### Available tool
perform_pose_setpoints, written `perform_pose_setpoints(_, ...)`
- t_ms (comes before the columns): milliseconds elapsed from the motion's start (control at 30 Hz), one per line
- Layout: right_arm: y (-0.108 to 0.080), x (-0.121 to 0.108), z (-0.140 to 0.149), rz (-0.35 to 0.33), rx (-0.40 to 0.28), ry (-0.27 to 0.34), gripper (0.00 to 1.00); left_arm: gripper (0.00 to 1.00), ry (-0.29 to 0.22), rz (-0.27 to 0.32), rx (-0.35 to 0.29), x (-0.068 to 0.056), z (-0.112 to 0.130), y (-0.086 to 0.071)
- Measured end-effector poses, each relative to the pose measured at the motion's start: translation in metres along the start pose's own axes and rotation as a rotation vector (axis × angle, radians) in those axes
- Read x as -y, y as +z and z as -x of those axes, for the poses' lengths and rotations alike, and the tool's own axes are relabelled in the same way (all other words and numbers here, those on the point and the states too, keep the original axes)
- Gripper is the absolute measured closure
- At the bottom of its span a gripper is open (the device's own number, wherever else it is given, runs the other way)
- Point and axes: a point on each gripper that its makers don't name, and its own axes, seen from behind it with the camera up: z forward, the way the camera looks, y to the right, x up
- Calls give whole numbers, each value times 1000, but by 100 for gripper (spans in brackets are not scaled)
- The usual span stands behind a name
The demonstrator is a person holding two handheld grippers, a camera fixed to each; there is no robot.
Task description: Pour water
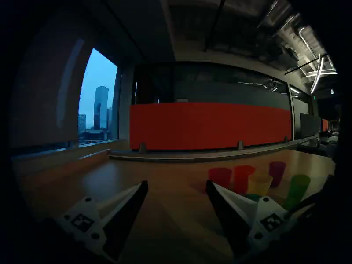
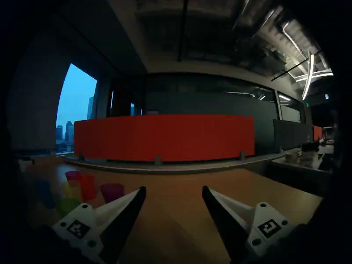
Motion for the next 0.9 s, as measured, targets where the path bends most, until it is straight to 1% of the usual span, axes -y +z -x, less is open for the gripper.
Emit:
perform_pose_setpoints(200,3,-3,4,13,14,-11,1,2,0,0,0,0,0,0)
perform_pose_setpoints(500,2,0,10,9,39,-15,1,2,0,0,0,0,1,0)
perform_pose_setpoints(900,2,0,12,4,43,-13,1,2,0,0,0,0,0,-1)
